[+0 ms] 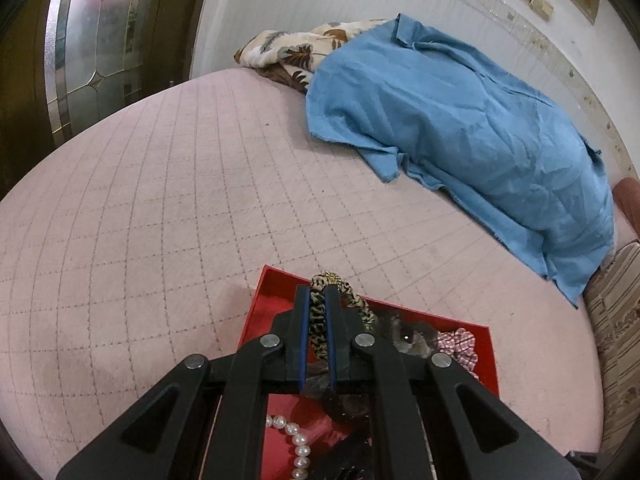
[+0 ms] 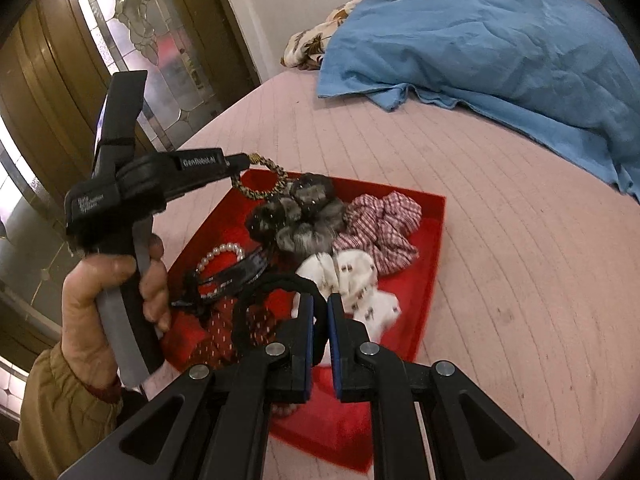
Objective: Organize jewelry
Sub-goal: 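Lower both tools into the red tray and open them to release the items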
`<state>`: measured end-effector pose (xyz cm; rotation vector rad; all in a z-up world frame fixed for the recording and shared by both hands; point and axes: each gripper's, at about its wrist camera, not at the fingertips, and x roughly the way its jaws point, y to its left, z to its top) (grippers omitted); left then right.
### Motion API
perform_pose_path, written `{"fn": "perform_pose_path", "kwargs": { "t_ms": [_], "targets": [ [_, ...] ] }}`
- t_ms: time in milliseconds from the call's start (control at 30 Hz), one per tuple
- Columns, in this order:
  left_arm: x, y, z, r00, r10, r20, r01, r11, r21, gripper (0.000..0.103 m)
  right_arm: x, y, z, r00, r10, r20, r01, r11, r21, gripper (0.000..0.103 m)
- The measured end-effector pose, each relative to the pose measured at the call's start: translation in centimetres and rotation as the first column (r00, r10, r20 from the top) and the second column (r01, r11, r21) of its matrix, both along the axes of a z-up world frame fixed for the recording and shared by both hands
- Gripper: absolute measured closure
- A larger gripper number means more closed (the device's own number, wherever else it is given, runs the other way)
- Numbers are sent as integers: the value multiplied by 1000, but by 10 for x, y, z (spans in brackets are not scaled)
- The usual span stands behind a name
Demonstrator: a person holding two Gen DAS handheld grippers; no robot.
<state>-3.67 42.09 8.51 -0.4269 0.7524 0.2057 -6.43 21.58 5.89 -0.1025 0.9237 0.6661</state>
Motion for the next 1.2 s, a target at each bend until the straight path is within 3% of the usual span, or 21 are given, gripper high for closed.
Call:
{"fn": "perform_pose_path", "kwargs": {
  "t_ms": [433, 1200],
  "targets": [
    [1, 4, -2, 999, 29, -34, -28, 999, 43, 96, 28, 40, -19, 999, 45, -14, -46, 998, -48, 94],
    [5, 1, -11, 994, 29, -110, -20, 996, 81, 96, 44, 49, -32, 999, 36, -39, -39, 995, -89, 94]
  ]
}}
